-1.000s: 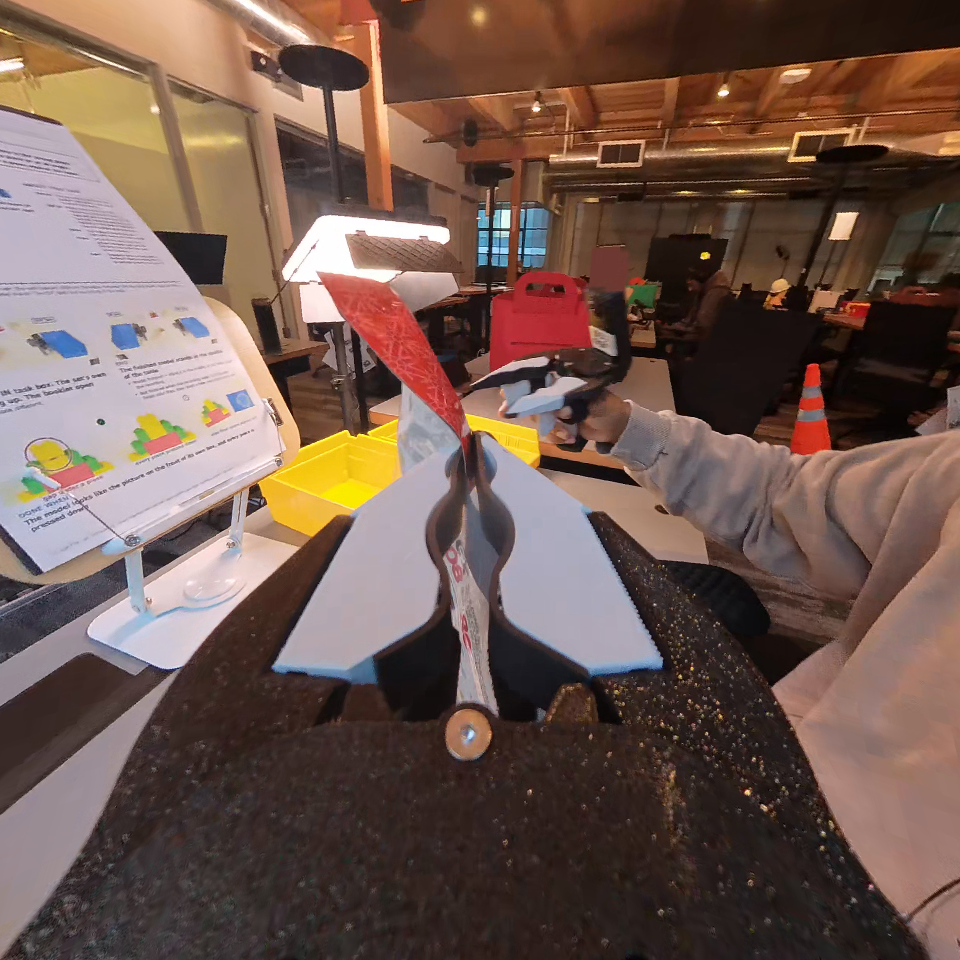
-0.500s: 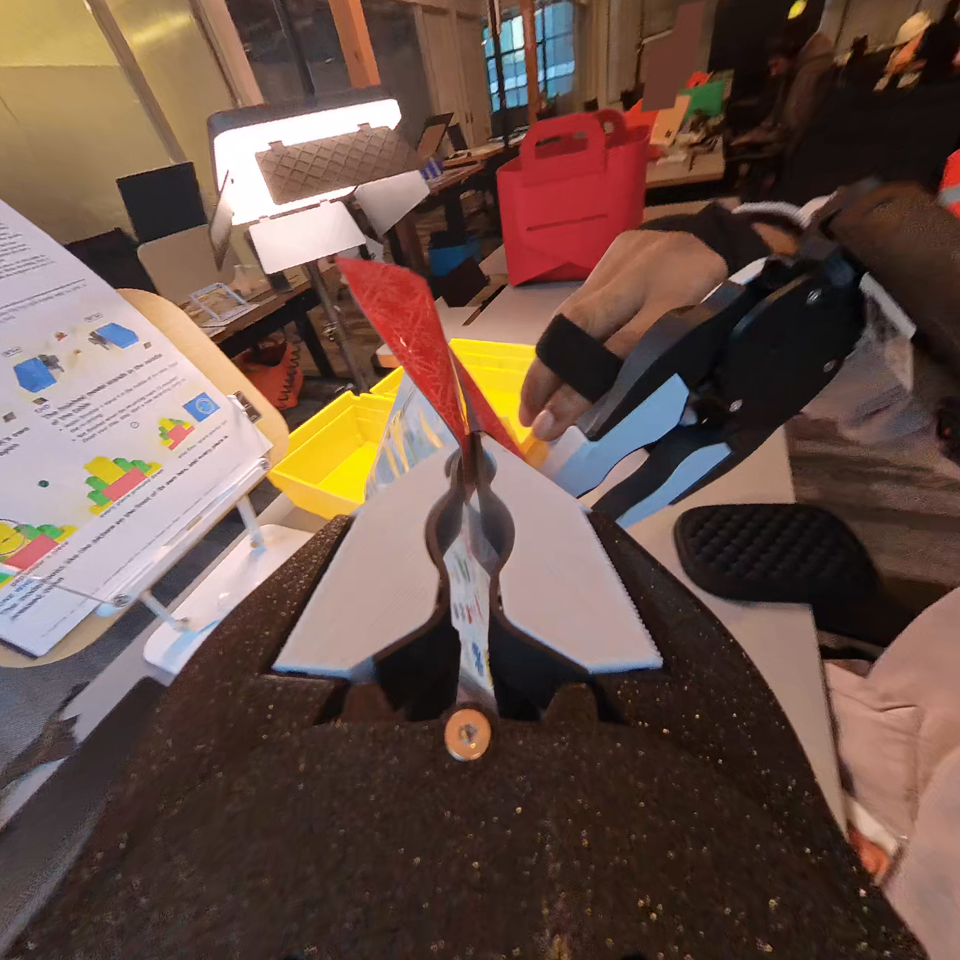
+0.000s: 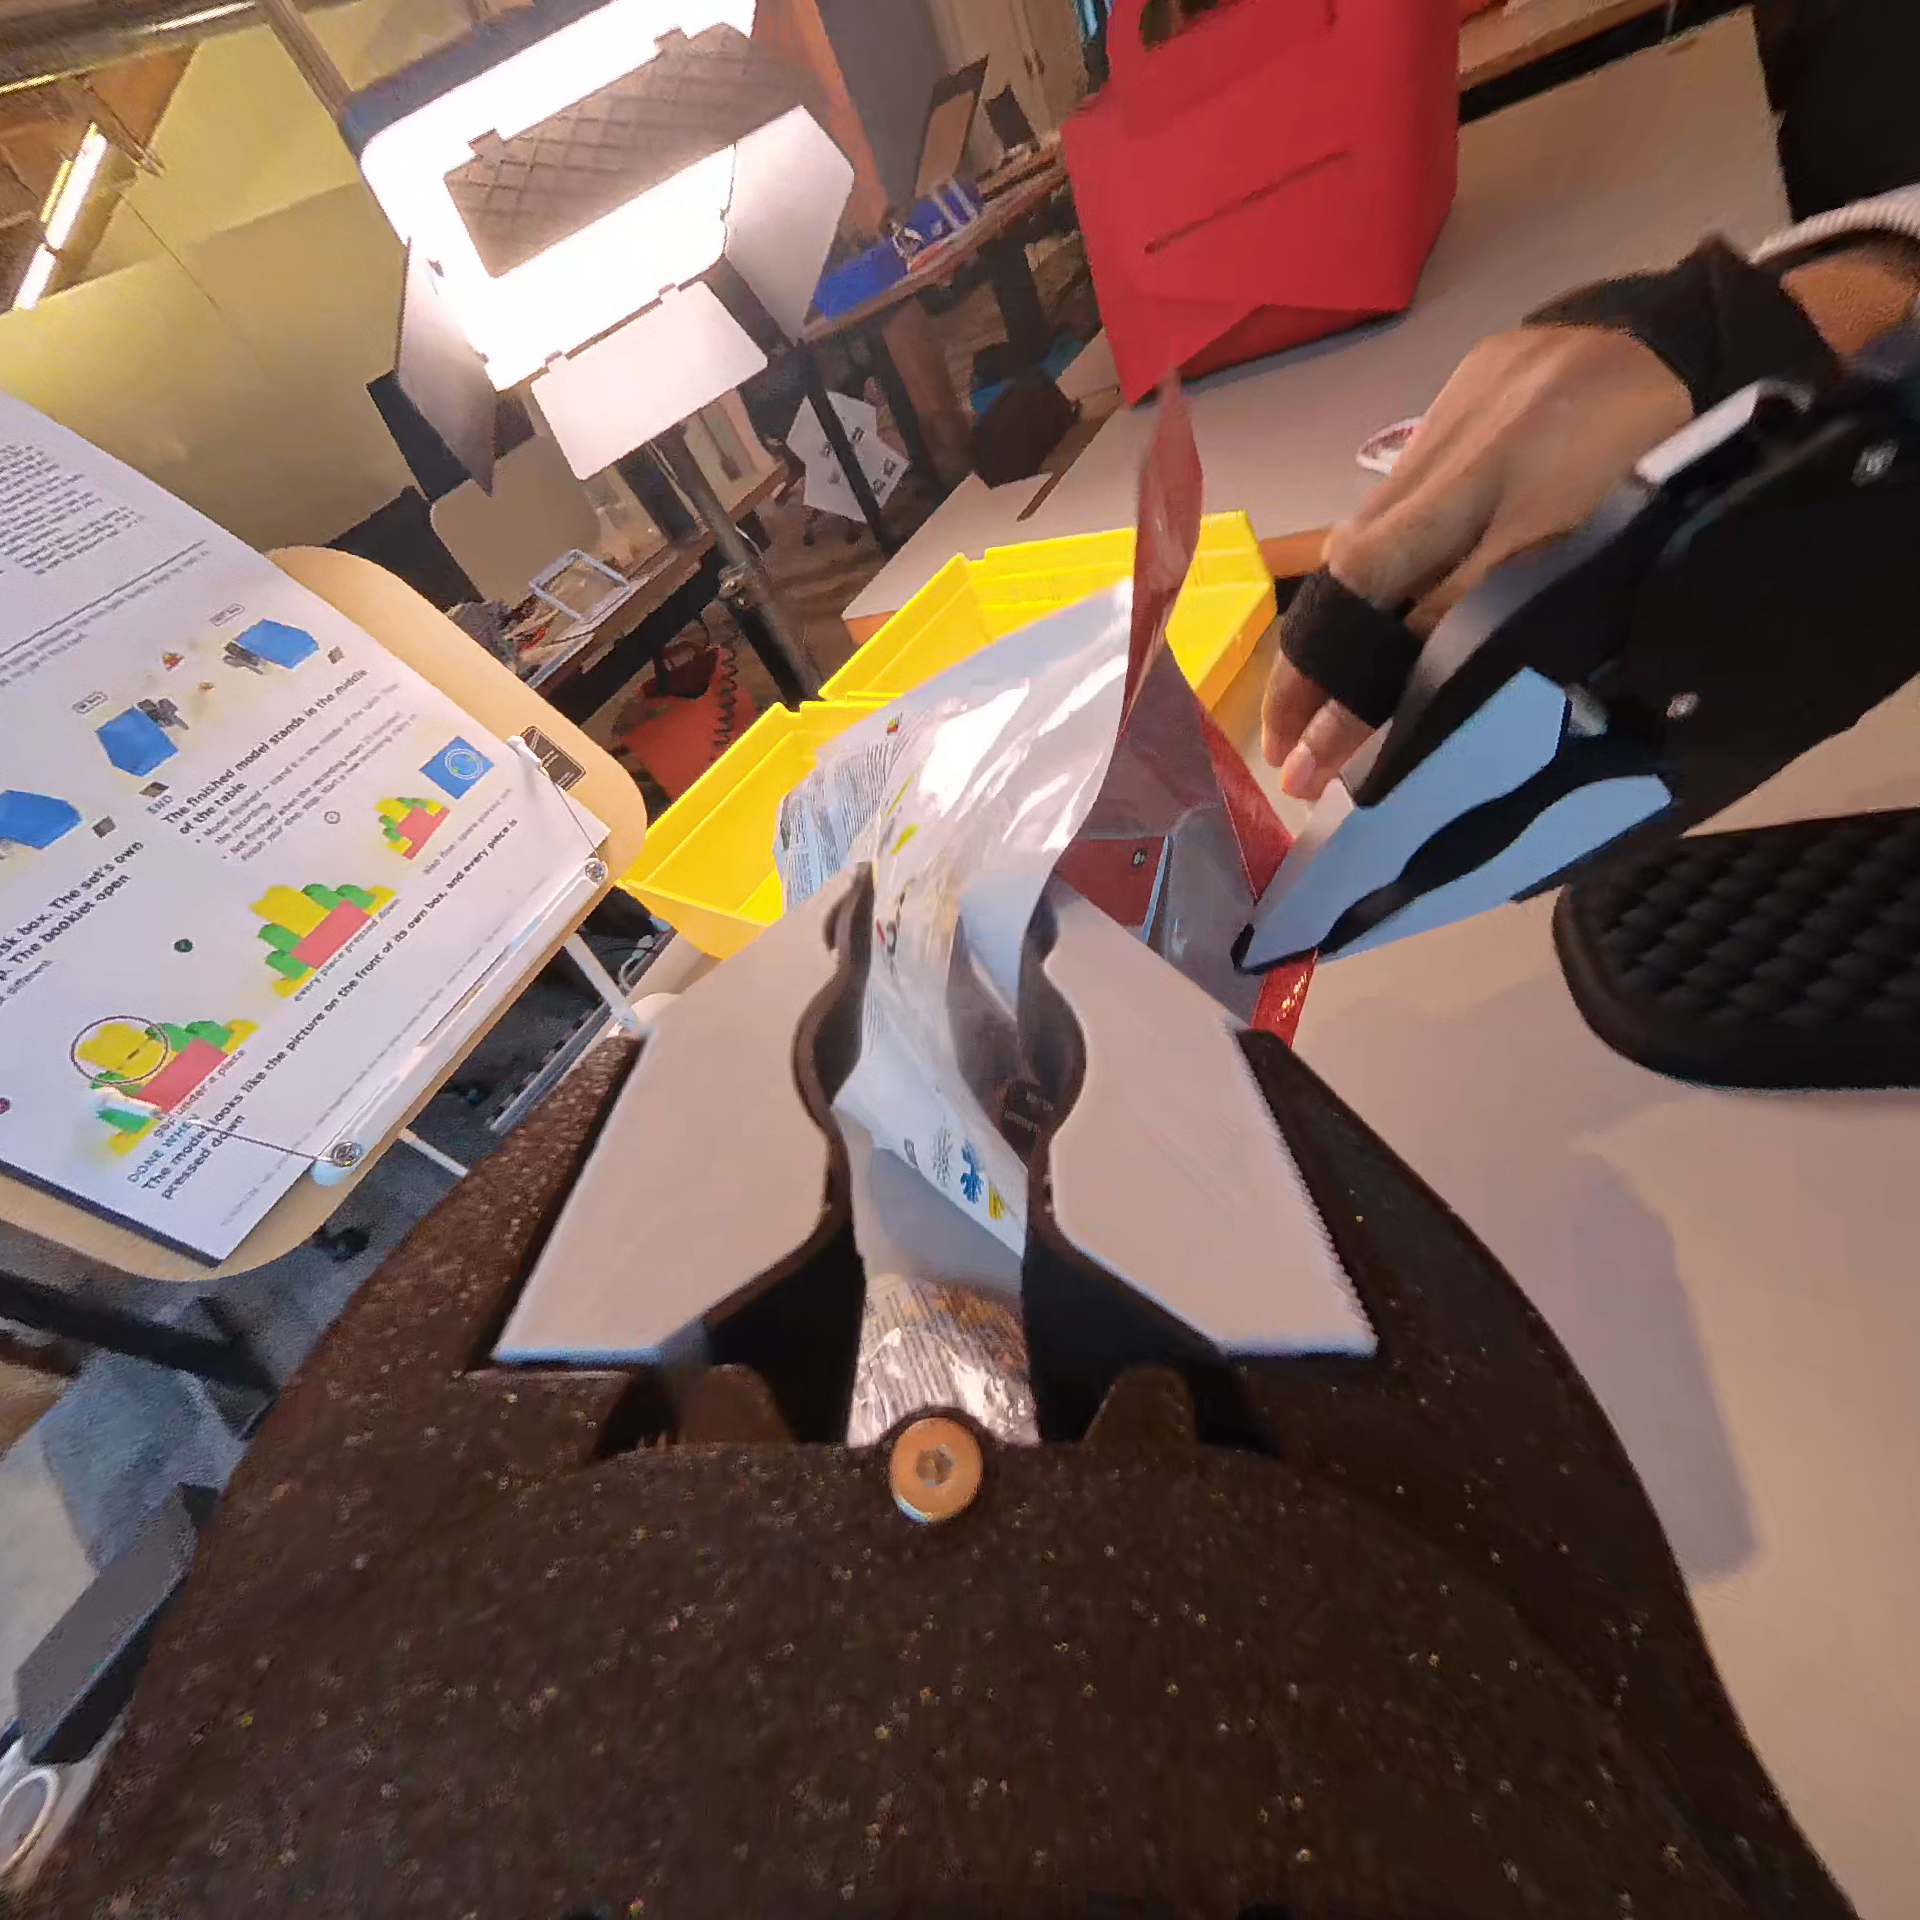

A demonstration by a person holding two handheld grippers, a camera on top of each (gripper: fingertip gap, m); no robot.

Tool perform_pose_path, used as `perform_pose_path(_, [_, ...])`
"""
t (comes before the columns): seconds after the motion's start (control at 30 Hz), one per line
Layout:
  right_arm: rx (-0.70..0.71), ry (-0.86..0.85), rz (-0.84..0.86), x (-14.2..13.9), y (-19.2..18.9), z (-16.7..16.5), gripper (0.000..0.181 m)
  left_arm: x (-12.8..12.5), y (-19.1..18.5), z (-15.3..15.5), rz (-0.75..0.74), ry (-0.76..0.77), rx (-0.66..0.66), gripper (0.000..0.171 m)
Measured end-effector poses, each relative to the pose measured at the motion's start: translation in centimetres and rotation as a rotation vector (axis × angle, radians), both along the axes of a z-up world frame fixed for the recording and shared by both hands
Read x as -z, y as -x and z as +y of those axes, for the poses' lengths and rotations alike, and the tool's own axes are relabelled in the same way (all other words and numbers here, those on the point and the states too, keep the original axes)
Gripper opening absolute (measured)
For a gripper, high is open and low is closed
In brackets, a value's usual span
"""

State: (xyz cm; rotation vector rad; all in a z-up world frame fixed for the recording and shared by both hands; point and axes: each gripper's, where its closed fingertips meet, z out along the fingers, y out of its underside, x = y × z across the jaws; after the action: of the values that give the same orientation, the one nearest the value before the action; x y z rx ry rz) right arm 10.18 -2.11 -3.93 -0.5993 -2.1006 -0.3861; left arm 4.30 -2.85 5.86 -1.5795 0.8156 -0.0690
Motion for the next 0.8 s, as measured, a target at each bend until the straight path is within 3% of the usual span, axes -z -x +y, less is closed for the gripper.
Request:
perform_pose_path(0.13, [0.010, 0.036, 0.046, 0.1, -0.2, 0.0, 0.000, 5.6, -0.4, 0.2, 0.148, 0.066, -0.064, 0.041])
perform_pose_path(0.23, [0.040, 0.081, 0.020, 1.3, -0.8, 0.4, 0.000, 7.2, 1.2, 1.3, 0.198, 0.068, -0.144, 0.009])
perform_pose_path(0.27, [0.057, 0.109, 0.011, 1.9, -1.0, 0.5, 0.000, 7.2, 1.9, 1.8, 0.193, 0.074, -0.166, 0.000])
perform_pose_path(0.33, [0.107, 0.225, 0.002, 3.3, -1.5, 0.6, 0.000, 7.2, 2.2, 2.3, 0.091, 0.159, -0.138, 0.000])
perform_pose_path(0.43, [0.219, 0.542, 0.033, 5.5, -1.6, -0.3, 0.007, 7.1, 0.8, 2.7, -0.057, 0.270, -0.046, 0.000])
perform_pose_path(0.57, [0.271, 1.005, 0.269, 3.9, 0.3, -2.0, 0.033, 7.2, -0.9, 3.3, -0.170, 0.354, 0.037, 0.000])
perform_pose_path(0.7, [0.274, 1.527, 0.494, 1.0, 1.4, -2.7, 0.034, 7.5, -1.8, 3.7, -0.172, 0.379, 0.062, 0.000])
perform_pose_path(0.73, [0.295, 1.559, 0.590, 0.3, 1.4, -1.6, 0.026, 7.6, -2.0, 3.7, -0.159, 0.380, 0.064, 0.000])
perform_pose_path(0.8, [0.336, 1.459, 0.786, -0.7, 0.9, 1.1, 0.008, 7.9, -2.5, 3.8, -0.127, 0.386, 0.068, 0.000])
